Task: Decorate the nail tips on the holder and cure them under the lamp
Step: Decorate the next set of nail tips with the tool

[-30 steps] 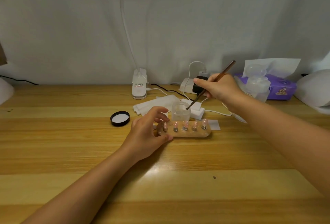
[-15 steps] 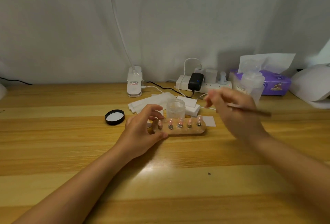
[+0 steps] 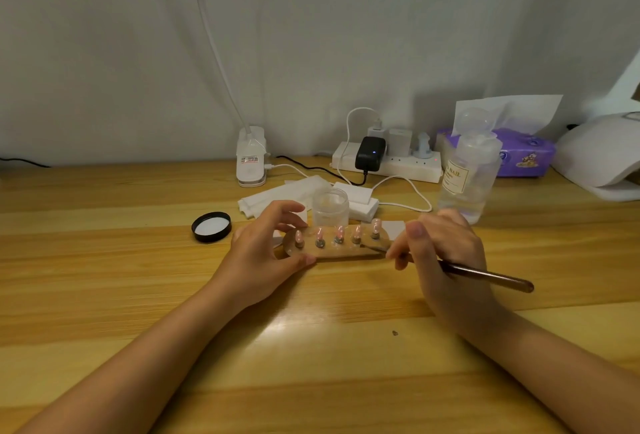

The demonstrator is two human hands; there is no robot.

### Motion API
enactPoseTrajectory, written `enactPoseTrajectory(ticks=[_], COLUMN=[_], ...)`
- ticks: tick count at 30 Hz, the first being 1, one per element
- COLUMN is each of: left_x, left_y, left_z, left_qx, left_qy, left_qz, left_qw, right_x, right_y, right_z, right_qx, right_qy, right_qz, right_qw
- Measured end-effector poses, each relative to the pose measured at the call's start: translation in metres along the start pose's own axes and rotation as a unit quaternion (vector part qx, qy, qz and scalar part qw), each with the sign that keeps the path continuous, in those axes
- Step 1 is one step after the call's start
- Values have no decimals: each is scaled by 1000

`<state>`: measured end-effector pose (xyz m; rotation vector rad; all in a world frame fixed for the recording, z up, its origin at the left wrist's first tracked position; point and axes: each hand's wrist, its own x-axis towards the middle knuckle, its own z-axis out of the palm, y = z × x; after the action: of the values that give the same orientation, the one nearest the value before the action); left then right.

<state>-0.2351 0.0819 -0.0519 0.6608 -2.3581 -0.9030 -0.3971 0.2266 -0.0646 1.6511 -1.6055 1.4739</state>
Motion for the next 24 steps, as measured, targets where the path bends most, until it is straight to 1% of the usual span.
enactPoseTrajectory(ticks=[4,8,10,13,17,21,24], left_x=[0,0,0,-1,0,0,-1], left_y=[0,0,0,0,0,0,0], left_z=[0,0,0,0,0,0,1], left_qx=[2,2,2,-2,-1,-1,-2], left_qy=[0,-1,1,4,6,6,7], left_qz=[1,1,4,5,5,7,8], left_qw=[1000,1000,1000,1000,1000,1000,1000], right_x=[3,-1,0,3,-1,2,0], right_y=[0,0,0,0,-1,-1,-4], right_z=[2,1,1,3,1,1,-1], right_qx=[-18,-1,-6,-16,4,-8,15], right_qy=[-12,-8,-3,-16,-15,-25,-22], right_qz=[12,11,24,47,40,70,67], right_qw=[1000,1000,1000,999,999,997,997])
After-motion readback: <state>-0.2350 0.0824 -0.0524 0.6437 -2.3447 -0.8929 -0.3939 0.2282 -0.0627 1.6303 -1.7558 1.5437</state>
